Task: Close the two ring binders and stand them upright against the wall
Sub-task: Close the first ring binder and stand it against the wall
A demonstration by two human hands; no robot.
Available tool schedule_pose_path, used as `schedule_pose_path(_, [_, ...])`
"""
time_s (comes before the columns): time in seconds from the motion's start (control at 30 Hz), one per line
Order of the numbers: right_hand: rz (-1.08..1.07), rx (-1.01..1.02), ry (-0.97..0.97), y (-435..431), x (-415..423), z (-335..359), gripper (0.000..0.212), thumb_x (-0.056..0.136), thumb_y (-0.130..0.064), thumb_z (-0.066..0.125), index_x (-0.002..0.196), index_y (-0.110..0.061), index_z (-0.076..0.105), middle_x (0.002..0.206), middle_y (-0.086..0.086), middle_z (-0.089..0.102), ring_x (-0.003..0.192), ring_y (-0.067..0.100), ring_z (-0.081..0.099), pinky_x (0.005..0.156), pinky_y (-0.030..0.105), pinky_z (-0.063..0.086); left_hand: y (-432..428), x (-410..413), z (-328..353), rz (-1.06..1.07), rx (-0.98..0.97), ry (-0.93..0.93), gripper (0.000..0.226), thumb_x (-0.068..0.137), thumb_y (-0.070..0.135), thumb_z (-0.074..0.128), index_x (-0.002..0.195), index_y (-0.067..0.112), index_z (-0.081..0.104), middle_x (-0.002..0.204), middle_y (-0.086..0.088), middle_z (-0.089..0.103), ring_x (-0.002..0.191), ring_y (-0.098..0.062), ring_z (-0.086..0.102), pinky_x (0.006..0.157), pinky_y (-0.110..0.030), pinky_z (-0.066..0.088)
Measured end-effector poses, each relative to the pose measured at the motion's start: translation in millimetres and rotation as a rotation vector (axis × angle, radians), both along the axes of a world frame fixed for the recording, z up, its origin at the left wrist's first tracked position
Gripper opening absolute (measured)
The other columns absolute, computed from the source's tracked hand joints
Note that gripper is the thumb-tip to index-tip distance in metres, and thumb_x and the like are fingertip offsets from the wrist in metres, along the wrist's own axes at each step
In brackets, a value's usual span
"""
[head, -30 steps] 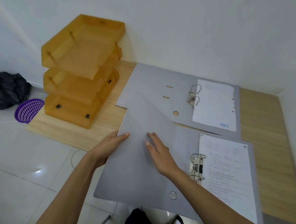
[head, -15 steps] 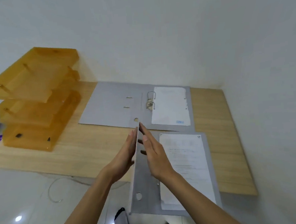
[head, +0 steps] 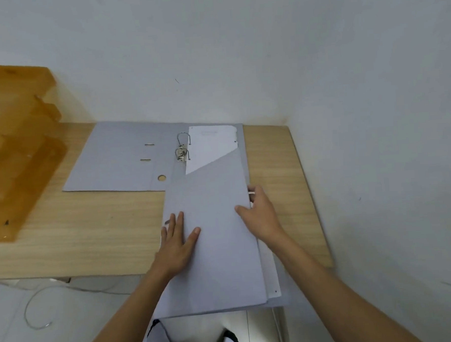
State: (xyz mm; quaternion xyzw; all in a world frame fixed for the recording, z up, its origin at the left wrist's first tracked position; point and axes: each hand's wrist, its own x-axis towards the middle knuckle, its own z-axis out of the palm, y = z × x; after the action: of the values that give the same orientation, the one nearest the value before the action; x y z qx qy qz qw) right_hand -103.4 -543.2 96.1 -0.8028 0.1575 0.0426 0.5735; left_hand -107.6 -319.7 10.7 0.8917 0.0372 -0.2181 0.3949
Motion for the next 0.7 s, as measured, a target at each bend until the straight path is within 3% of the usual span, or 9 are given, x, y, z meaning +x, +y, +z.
schedule_pose_path(0.07, [-0.03, -0.063, 0.024, -17, 4, -9, 0.047, 0.089, -0.006, 0.066, 0.127, -0.022, 0.044, 0.115, 0.002, 0.064, 0.09, 0.013, 0.065, 0.066, 0.016, 0.05, -1, -5, -3, -0.009, 0.052, -0.014, 0.088, 0.093, 0.069, 0.038, 0.162, 0.032, -0.002, 0.172, 0.005, -0.01, 0.158, -0.029, -0.01, 0.125, -0.054, 0.008])
schedule_pose_path(0.13, [-0.055, -0.109, 0.056, -28, -1, -23, 0.062, 0.09, -0.007, 0.065, 0.143, -0.022, 0.038, 0.119, -0.006, 0.059, 0.088, 0.006, 0.06, 0.062, 0.006, 0.043, -3, -10, -3, 0.012, 0.076, -0.004, 0.094, 0.09, 0.071, 0.045, 0.162, 0.032, 0.0, 0.172, 0.006, -0.008, 0.157, -0.036, 0.008, 0.123, -0.055, 0.02])
schedule_pose_path(0.2, [-0.077, -0.114, 0.096, -38, -13, -41, 0.074, 0.091, -0.006, 0.063, 0.155, -0.021, 0.03, 0.128, -0.007, 0.055, 0.103, 0.008, 0.056, 0.08, 0.012, 0.044, -3, -17, -4, 0.092, 0.026, 0.035, 0.103, 0.086, 0.067, 0.058, 0.162, 0.026, 0.002, 0.172, 0.001, 0.0, 0.145, -0.034, 0.042, 0.115, -0.051, 0.038])
schedule_pose_path(0.23, [-0.097, -0.114, 0.119, -44, -19, -51, 0.075, 0.092, -0.006, 0.063, 0.157, -0.019, 0.028, 0.133, -0.004, 0.055, 0.109, 0.01, 0.054, 0.088, 0.017, 0.042, -3, -22, -6, 0.151, -0.025, 0.06, 0.106, 0.085, 0.062, 0.065, 0.162, 0.021, 0.005, 0.171, -0.005, 0.011, 0.138, -0.031, 0.05, 0.112, -0.049, 0.042])
schedule_pose_path(0.33, [-0.18, -0.134, 0.231, -59, -38, -75, 0.071, 0.091, -0.007, 0.064, 0.154, -0.013, 0.032, 0.142, 0.007, 0.058, 0.12, 0.023, 0.059, 0.088, 0.022, 0.039, -9, -38, -13, 0.258, -0.091, 0.11, 0.102, 0.081, 0.05, 0.076, 0.156, 0.009, 0.021, 0.157, -0.013, 0.043, 0.139, -0.033, 0.048, 0.113, -0.048, 0.04])
schedule_pose_path(0.47, [-0.185, -0.201, 0.295, -67, -55, -96, 0.077, 0.089, -0.006, 0.067, 0.156, -0.012, 0.031, 0.15, 0.015, 0.05, 0.132, 0.032, 0.053, 0.09, 0.022, 0.036, -24, -48, -13, 0.293, -0.099, 0.084, 0.083, 0.08, 0.041, 0.081, 0.144, 0.007, 0.041, 0.143, -0.015, 0.055, 0.129, -0.034, 0.056, 0.106, -0.046, 0.046])
schedule_pose_path(0.57, [-0.095, -0.353, 0.295, -59, -52, -100, 0.082, 0.089, -0.01, 0.067, 0.16, -0.015, 0.024, 0.16, 0.018, 0.031, 0.145, 0.034, 0.036, 0.109, 0.031, 0.034, -28, -46, -13, 0.306, -0.095, 0.105, 0.08, 0.081, 0.038, 0.081, 0.141, 0.003, 0.041, 0.142, -0.018, 0.053, 0.129, -0.035, 0.055, 0.107, -0.046, 0.045])
schedule_pose_path(0.63, [0.06, -0.554, 0.284, -48, -46, -100, 0.081, 0.092, -0.019, 0.065, 0.161, -0.019, 0.022, 0.171, 0.014, 0.009, 0.156, 0.035, 0.015, 0.122, 0.041, 0.022, -30, -46, -14, 0.31, -0.089, 0.107, 0.08, 0.081, 0.037, 0.081, 0.14, 0.002, 0.041, 0.141, -0.019, 0.053, 0.128, -0.036, 0.055, 0.106, -0.046, 0.045])
schedule_pose_path(0.7, [0.266, -0.632, 0.313, -34, -40, -100, 0.081, 0.095, -0.03, 0.061, 0.163, -0.023, 0.016, 0.173, 0.007, -0.009, 0.158, 0.035, -0.004, 0.125, 0.049, 0.01, -32, -46, -14, 0.311, -0.079, 0.103, 0.079, 0.081, 0.037, 0.081, 0.139, 0.002, 0.041, 0.14, -0.02, 0.053, 0.127, -0.037, 0.056, 0.105, -0.046, 0.046])
